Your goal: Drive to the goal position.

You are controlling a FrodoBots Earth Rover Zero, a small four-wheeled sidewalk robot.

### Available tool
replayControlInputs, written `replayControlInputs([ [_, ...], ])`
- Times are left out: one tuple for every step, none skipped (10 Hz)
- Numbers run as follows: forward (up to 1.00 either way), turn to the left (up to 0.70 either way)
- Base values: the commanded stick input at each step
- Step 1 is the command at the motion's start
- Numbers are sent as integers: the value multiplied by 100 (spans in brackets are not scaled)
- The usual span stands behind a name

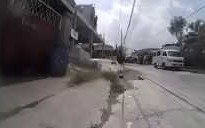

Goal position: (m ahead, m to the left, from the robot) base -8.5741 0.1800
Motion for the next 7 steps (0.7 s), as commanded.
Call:
replayControlInputs([
  [0,0],
  [0,0],
  [0,0],
  [0,0],
  [0,-2],
  [0,-26],
  [0,-60],
])
